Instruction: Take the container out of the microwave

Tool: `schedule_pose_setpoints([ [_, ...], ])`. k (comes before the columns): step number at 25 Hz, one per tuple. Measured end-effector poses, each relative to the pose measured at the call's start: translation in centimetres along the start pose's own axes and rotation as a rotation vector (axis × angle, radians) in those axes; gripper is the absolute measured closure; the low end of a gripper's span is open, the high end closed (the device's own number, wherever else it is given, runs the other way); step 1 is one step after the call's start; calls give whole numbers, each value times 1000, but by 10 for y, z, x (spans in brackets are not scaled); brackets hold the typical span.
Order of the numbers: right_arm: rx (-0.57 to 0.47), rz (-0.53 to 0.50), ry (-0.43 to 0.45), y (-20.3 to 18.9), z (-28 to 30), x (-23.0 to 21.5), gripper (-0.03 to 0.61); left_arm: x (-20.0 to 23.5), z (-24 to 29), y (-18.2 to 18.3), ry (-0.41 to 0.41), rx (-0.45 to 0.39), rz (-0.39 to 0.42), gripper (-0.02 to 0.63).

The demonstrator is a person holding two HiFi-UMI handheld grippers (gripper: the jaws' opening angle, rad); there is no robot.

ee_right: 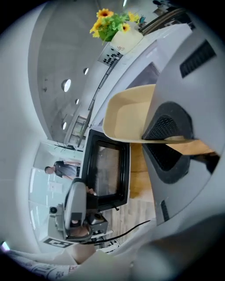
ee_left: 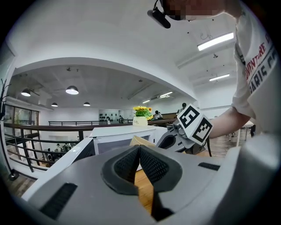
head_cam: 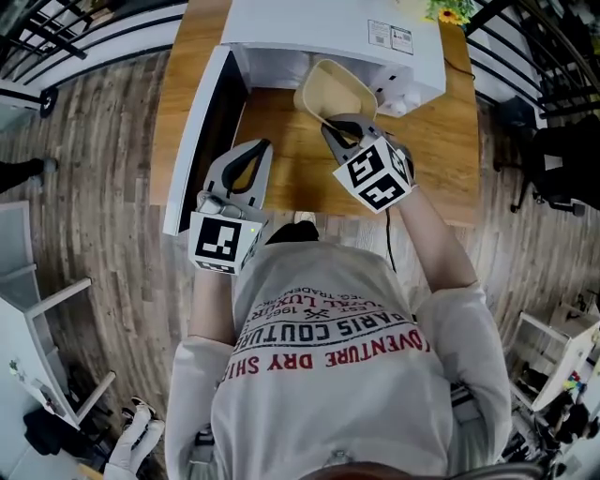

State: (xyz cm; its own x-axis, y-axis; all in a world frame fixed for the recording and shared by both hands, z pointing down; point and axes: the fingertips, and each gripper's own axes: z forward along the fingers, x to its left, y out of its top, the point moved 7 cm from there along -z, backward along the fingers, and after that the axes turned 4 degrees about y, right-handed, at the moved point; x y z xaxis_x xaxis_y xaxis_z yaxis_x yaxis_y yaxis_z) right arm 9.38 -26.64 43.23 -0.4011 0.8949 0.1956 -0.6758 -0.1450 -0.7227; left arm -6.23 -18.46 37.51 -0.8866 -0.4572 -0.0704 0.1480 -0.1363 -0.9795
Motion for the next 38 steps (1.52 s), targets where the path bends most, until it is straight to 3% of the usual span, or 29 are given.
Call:
schedule_pose_setpoints([
  [5, -134, 25, -112, 9, -38, 23, 541, -2, -22, 0, 8, -6, -2, 597],
  [11, -328, 153, -264, 20, -93, 35, 541, -7, -46, 19, -2, -28, 34, 597],
  [18, -446, 230, -409, 8, -140, 50, 541, -10, -69, 31, 14, -52, 41, 597],
  [25, -522, 249, -442, 3, -160, 76, 545, -23, -84, 34, -3, -71, 51, 597],
  [38, -565, 260, -481, 4, -165, 84, 546, -23, -96, 38, 23, -64, 73, 597],
])
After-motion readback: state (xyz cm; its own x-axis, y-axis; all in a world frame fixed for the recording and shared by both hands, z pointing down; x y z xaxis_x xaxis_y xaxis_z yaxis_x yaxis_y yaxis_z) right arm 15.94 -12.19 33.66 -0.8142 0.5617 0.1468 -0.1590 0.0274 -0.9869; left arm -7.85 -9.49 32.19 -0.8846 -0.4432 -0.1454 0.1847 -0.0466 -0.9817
